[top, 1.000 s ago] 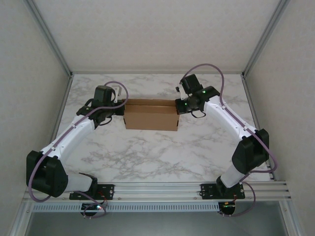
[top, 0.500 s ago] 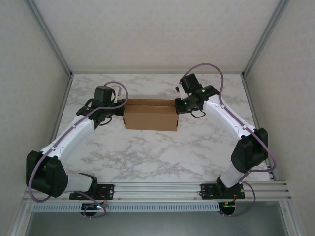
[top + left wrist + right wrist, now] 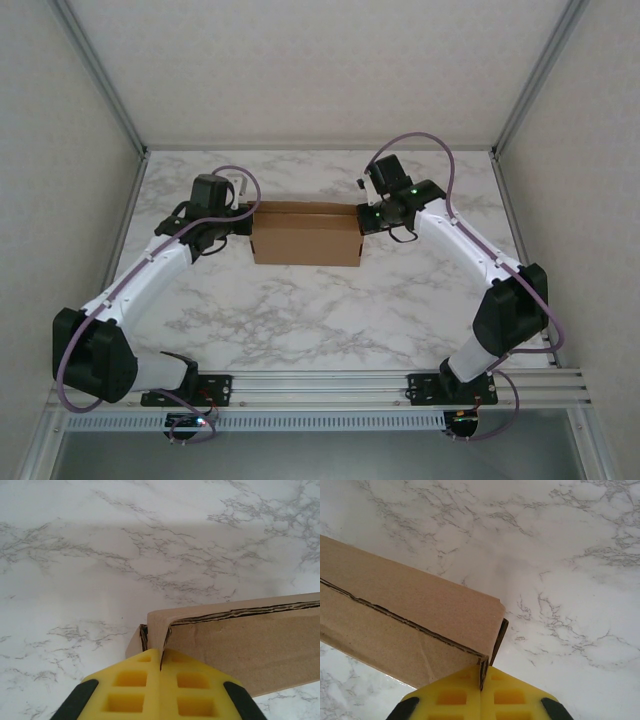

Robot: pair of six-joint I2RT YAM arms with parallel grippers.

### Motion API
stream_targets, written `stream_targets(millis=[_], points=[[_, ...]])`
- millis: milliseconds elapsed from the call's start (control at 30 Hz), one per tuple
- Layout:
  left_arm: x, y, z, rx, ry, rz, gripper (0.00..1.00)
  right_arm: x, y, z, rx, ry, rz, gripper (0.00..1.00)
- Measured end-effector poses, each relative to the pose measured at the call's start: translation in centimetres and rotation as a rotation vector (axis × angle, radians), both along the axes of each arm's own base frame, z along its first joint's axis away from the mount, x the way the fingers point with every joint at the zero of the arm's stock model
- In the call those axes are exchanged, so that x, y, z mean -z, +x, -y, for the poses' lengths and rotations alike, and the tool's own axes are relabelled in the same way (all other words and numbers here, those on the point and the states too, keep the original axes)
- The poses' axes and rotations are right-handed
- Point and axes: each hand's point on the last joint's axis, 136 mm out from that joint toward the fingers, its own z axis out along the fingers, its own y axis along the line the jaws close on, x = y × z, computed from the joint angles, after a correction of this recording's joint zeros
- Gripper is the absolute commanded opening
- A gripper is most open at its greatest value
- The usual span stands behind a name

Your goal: Fold the paper box

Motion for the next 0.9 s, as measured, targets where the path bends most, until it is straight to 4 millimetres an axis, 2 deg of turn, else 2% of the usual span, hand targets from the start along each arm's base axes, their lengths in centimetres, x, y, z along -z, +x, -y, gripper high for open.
stream_targets(millis=[200, 367, 900], points=[[-0.3, -0.3, -0.1, 0.01, 0.013, 0.006, 0.0, 0.0, -0.1, 0.1, -0.011, -0.007, 0.003, 0.0], [0.3, -0.7, -0.3, 0.007, 0.02, 0.011, 0.0, 0.0, -0.2, -0.1, -0.018, -0.005, 0.004, 0.0], [0.7, -2.2, 0.0, -0.011, -0.038, 0.088, 0.0, -0.1, -0.5, -0.1, -0.021, -0.001, 0.009, 0.0]])
